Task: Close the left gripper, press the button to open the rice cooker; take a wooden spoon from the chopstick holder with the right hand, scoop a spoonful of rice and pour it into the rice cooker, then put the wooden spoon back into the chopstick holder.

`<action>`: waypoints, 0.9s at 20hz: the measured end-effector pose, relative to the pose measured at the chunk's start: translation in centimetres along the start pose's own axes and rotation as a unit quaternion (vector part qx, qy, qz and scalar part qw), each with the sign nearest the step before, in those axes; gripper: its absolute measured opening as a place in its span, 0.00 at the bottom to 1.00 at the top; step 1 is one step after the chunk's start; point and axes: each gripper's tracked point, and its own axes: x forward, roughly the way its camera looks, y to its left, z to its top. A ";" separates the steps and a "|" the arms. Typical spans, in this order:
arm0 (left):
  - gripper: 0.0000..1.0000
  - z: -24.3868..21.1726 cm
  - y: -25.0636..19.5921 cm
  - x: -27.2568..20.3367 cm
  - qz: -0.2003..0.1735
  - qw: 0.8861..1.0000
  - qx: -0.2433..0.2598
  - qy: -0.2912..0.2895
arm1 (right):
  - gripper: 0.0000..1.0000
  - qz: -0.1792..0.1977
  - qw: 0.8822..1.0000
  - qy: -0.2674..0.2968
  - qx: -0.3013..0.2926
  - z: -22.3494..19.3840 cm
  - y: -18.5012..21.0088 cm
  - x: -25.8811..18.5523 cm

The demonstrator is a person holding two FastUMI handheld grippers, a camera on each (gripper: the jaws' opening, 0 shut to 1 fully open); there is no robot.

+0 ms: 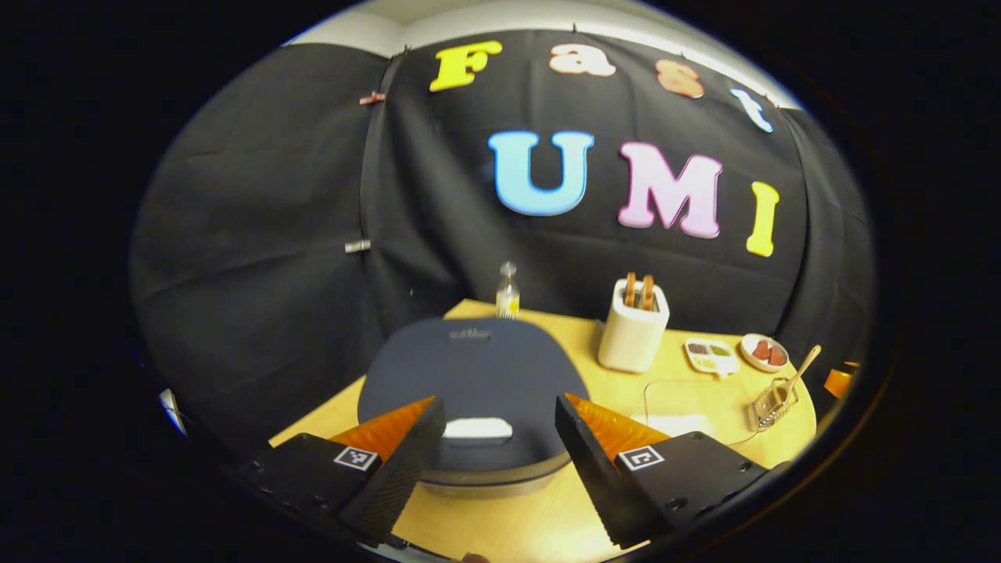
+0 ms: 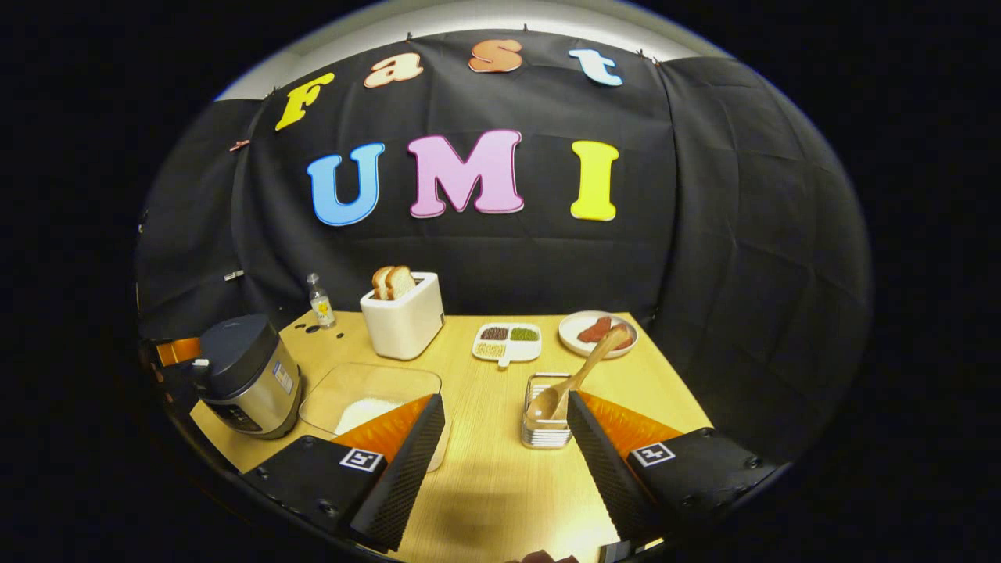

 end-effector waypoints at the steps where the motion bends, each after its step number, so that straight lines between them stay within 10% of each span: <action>1: 0.96 1.4 -0.6 -0.7 -0.008 1.000 0.006 -0.019 | 0.99 0.000 1.000 -0.013 -0.002 1.0 0.0 -0.3; 18: 0.94 5.9 -3.7 -6.0 -0.139 0.987 0.031 -0.077 | 0.99 -0.074 0.993 -0.091 0.009 6.1 5.1 -8.6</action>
